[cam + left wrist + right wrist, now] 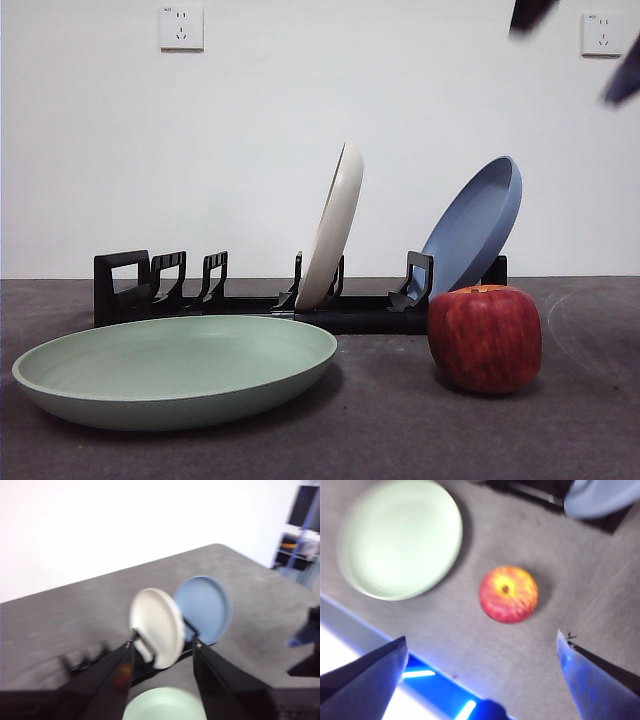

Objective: Take the green plate from the plate rack,put the plate on the table,take the apple from the table,put the apple in the plate

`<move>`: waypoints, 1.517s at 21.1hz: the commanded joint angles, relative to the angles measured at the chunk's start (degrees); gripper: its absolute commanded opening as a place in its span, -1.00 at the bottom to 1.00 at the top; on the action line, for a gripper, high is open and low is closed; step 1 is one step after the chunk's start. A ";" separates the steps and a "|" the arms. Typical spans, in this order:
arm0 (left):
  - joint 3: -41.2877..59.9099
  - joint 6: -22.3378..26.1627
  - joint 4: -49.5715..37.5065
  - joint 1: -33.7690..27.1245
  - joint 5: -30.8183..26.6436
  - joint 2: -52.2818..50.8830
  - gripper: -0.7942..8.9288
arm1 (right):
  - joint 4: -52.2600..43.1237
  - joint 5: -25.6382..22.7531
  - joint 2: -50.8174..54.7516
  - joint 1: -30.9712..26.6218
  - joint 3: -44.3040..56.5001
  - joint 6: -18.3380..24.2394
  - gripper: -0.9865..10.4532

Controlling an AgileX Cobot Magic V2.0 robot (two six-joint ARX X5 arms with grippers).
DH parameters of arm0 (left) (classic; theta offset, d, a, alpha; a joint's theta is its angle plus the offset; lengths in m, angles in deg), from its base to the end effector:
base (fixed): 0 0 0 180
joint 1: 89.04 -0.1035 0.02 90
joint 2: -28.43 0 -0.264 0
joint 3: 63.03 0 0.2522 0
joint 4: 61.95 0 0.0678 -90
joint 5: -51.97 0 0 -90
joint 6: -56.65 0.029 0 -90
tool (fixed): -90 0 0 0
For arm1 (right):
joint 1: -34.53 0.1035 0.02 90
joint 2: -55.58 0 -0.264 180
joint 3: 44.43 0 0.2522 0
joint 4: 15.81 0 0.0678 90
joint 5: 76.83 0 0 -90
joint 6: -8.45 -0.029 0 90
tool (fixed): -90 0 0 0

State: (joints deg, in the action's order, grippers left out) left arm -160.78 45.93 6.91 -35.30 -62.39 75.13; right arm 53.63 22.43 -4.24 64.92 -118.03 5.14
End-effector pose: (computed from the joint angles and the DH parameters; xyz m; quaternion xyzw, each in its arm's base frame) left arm 0.0612 -0.0632 0.4629 0.0078 0.1431 -0.2382 0.9606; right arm 0.1586 0.0984 0.3122 -0.0615 0.4674 0.2865 0.8340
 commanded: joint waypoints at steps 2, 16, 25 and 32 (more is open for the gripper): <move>-3.17 0.85 7.28 -0.20 -4.74 -2.05 -0.43 | -7.10 -2.78 0.04 3.17 6.93 -4.52 0.05; -8.39 -2.51 21.16 -0.15 1.60 -6.32 -0.43 | -23.54 -8.02 -7.80 5.64 15.43 -7.63 0.05; -8.37 -2.47 21.18 -0.13 9.03 -6.97 -0.43 | -28.94 -8.07 -19.65 5.64 15.43 -7.63 0.05; -8.37 -2.16 21.18 -0.13 9.77 -6.97 -0.43 | -32.68 -9.42 -22.60 5.64 15.43 -8.50 -0.03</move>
State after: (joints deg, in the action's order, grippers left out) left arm -169.13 43.94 28.08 -35.30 -52.77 68.42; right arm 21.39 13.25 -26.31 70.51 -103.06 -2.53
